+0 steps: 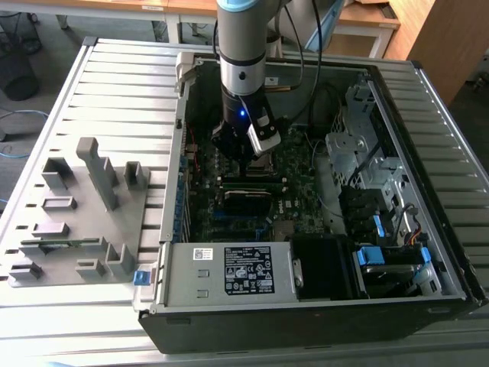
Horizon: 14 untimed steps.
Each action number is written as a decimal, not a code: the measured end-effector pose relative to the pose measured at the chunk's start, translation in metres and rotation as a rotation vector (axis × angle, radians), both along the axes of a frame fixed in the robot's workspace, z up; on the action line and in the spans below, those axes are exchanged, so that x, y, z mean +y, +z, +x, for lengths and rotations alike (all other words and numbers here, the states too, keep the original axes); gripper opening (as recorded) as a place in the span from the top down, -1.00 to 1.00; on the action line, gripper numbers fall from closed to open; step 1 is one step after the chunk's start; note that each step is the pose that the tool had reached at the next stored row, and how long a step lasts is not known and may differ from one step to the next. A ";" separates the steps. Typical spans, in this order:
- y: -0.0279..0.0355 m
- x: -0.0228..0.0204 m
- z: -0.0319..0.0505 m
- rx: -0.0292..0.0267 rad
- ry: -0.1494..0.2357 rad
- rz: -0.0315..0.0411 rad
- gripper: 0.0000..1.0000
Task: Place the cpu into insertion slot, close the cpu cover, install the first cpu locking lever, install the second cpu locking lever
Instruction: 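Install the second cpu locking lever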
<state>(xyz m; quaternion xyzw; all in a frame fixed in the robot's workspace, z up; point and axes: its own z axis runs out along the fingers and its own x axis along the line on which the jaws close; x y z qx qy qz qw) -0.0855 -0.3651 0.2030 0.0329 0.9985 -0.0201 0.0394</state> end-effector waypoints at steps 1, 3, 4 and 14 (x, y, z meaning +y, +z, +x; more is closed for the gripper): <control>0.0000 0.0000 -0.0005 0.0000 0.000 0.0012 0.80; -0.0001 0.0000 -0.0011 -0.0002 0.000 0.0078 0.80; -0.0001 0.0000 -0.0015 -0.0003 0.000 0.0108 0.80; -0.0014 0.0000 -0.0052 -0.0004 0.000 0.0266 0.80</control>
